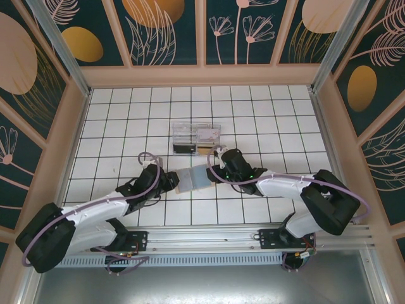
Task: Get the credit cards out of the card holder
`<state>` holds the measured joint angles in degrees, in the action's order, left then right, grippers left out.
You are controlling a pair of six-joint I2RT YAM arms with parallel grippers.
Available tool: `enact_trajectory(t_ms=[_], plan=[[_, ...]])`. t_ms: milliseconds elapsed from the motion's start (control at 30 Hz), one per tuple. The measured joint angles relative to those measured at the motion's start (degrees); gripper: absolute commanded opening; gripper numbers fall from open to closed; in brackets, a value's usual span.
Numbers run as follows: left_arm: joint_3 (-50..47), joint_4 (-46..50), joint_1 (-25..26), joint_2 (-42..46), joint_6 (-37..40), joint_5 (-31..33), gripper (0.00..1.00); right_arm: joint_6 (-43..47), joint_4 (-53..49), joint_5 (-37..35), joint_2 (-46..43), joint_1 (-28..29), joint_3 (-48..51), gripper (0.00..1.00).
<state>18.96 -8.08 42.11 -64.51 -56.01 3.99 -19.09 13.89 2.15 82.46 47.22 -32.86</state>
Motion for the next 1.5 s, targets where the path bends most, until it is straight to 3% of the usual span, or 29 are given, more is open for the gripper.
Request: enact_trajectory(t_ms=[333,1000,1500], plan=[[2.97,-1.81,0.44,-7.96,-0.04,-2.23,0.31,-1.90,2.69,2.47,5.88,-0.37,0.26,0.36],[3.04,-5.05,0.44,-12.35,0.02,-4.66,0.30,-3.45,2.84,3.56,9.01,-0.68,-0.28,0.36],[3.67,-9.70,0.59,-14.43,0.42,-8.13,0.51,-3.82,2.67,3.72,9.49,-0.68,-0.74,0.36]])
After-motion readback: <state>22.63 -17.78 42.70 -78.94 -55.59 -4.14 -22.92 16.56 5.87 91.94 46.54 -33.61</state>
